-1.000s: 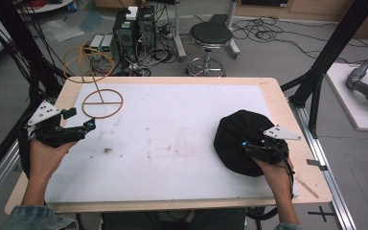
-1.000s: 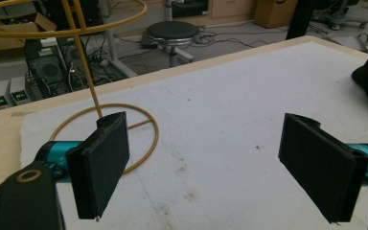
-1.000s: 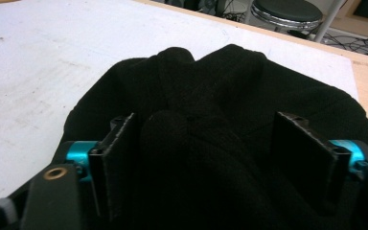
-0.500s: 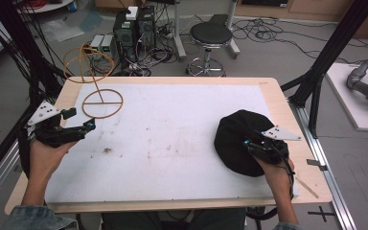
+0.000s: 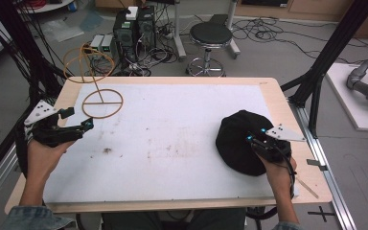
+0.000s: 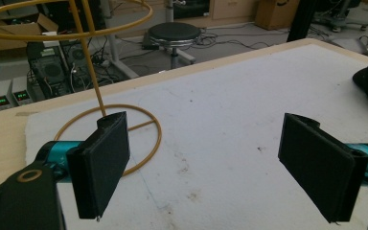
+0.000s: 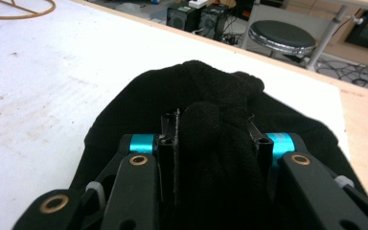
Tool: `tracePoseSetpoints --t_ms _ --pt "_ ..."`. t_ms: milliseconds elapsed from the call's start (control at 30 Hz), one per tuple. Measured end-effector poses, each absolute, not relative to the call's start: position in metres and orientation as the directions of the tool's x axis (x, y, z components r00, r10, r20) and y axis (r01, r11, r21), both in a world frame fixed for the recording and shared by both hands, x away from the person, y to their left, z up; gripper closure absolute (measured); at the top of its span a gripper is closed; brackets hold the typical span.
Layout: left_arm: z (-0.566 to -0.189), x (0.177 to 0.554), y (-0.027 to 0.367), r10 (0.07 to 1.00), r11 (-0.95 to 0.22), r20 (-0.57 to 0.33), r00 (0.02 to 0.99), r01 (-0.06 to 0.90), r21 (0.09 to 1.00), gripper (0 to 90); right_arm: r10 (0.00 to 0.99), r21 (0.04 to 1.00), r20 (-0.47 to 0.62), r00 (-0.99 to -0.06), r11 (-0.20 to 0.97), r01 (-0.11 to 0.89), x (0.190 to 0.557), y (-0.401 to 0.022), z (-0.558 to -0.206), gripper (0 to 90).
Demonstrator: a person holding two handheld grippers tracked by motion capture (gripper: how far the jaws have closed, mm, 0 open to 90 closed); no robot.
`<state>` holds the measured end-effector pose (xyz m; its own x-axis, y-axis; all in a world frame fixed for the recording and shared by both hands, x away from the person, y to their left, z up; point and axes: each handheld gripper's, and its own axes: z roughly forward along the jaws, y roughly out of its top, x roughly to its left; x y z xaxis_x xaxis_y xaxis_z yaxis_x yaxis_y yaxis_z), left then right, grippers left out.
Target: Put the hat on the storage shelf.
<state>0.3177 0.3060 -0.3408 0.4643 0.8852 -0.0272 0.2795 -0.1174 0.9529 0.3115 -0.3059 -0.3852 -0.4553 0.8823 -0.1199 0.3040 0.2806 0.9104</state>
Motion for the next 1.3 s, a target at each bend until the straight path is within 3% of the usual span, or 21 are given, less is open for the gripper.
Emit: tracePoseSetpoints --t_ms 133,700,1300 --pt "-0.339 0.316 0.309 0.887 -0.114 -0.027 0.462 0.276 0.954 18.4 0.886 0.929 -0.064 -0.460 0.221 0.296 0.311 -0.306 -0.377 67.4" --pt "-0.338 0.316 0.311 0.889 -0.112 -0.027 0.456 0.275 0.955 18.4 0.893 0.959 -0.013 -0.450 0.139 0.247 0.327 -0.298 -0.342 68.4" --pt "-0.339 0.315 0.310 0.886 -0.115 -0.026 0.464 0.273 0.955 18.4 0.890 0.977 0.006 -0.456 0.092 0.194 0.358 -0.255 -0.300 68.1"
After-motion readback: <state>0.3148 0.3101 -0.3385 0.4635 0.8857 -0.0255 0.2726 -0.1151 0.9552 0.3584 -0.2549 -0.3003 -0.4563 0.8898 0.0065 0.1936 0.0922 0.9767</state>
